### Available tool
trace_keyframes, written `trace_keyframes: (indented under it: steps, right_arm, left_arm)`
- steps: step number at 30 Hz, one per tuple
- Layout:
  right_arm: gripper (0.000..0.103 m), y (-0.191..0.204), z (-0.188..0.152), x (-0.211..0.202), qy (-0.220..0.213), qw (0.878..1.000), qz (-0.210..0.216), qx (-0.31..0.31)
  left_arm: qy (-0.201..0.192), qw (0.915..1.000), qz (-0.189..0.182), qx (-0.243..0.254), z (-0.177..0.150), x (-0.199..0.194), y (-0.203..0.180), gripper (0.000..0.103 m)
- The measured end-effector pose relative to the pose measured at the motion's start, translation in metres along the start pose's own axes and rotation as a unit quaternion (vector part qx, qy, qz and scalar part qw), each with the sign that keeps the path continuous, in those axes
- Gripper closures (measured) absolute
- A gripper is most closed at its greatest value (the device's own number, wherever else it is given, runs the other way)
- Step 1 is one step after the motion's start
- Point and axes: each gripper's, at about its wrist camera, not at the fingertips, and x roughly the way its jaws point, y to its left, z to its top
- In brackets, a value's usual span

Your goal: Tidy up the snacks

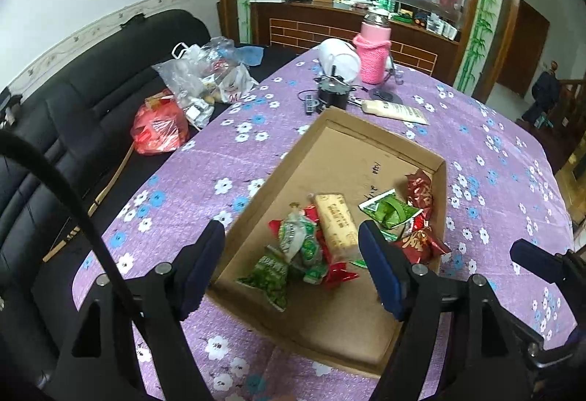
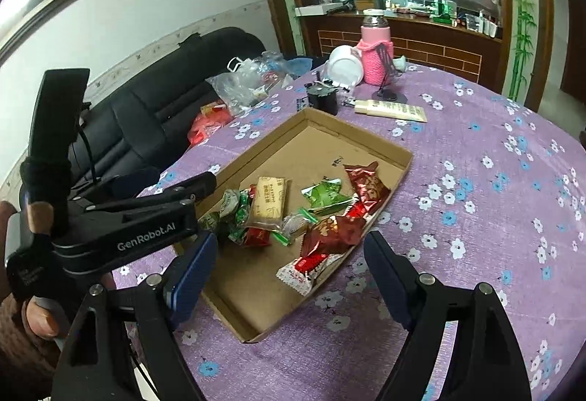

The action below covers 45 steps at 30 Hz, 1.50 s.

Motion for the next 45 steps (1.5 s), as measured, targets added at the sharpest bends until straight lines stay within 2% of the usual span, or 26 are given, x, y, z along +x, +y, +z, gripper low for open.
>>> trace_keyframes:
  steps: [4,8,18,35,37,45]
  right_arm:
    - [0.021,0.005,0.002,0.003,0.002,1.000,-0.006,-0.006]
    - [0.019,0.013,0.003,0.007,0.002,0.999,-0.032,-0.019]
    - [0.011,0.025,0.001,0.011,0.003,0.998,-0.037,-0.043]
    - [0.008,0.014,-0.013,0.011,0.018,0.998,-0.047,-0.028]
    - [0.008,0.011,-0.015,0.010,0.019,0.998,-0.048,-0.026]
    - [0.007,0.005,-0.016,0.004,0.016,0.998,-0.052,-0.020]
  left_arm:
    - [-0.009,0.9999,0.003,-0.008,-0.002,-0.006,0.007,0.027]
    - [-0.016,0.9998,0.010,-0.005,-0.005,-0.012,0.007,0.027]
    - [-0.021,0.9997,0.006,-0.010,-0.009,-0.019,0.006,0.027]
    - [-0.006,0.9999,-0.010,-0.012,-0.023,-0.025,-0.015,0.027]
    - [-0.003,0.9999,-0.008,-0.014,-0.023,-0.025,-0.017,0.021]
    - [-0.023,0.9997,-0.008,-0.008,-0.026,-0.029,-0.023,0.020]
